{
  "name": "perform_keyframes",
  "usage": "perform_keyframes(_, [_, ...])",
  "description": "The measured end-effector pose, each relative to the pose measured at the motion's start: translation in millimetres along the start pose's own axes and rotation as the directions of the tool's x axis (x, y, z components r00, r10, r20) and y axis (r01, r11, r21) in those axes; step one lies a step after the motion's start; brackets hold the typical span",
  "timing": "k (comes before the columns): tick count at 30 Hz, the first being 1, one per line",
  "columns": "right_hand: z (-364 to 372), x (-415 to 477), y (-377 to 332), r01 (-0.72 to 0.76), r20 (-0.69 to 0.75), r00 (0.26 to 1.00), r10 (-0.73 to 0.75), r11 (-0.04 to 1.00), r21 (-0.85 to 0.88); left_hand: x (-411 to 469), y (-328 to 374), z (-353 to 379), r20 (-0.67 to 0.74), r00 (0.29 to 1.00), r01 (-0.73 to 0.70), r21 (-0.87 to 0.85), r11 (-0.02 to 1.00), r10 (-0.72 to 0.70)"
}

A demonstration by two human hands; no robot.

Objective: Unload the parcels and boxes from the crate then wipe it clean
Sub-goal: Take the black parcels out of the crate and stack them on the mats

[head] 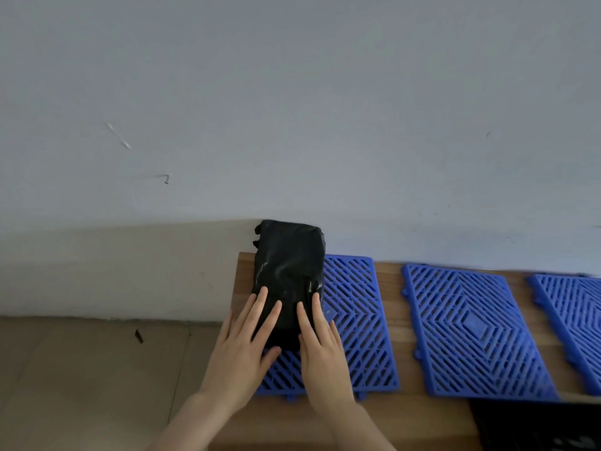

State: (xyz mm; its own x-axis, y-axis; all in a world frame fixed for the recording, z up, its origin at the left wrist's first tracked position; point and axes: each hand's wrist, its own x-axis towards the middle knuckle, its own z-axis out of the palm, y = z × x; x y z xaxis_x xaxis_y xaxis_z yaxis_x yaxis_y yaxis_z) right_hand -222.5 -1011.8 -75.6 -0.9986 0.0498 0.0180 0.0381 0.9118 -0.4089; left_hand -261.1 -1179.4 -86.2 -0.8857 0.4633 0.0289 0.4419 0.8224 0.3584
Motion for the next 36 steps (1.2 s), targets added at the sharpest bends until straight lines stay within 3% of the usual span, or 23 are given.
perform_keyframes(6, [-9.8,2.4,5.7,0.057,0.069,0.996,-0.054,0.998,-0.036,6.1,1.2,-8.7,0.084,0.996,0.0,0.084,0.996,-0.007])
perform_keyframes(9, [-27.2,1.9,10.1,0.1,0.094,0.99,-0.101,0.995,0.018,5.7,13.0,-25.8,0.027,1.0,0.014,0.072,0.997,-0.016])
perform_keyframes(16, [-119.3,-22.1,45.3,0.105,-0.126,0.987,-0.099,0.994,0.04,17.4,79.4,-58.7,-0.176,0.984,-0.028,-0.069,0.997,0.015])
perform_keyframes(27, [-293.8,-157.1,167.0,-0.035,-0.423,0.906,0.02,0.999,-0.027,21.5,337.7,-68.8,-0.266,0.901,-0.404,-0.231,0.885,0.342])
perform_keyframes(36, [-363.8,-297.4,304.0,-0.352,-0.497,0.823,0.274,0.933,-0.068,-5.3,520.4,-8.0,-0.223,0.796,-0.606,-0.296,0.738,0.563])
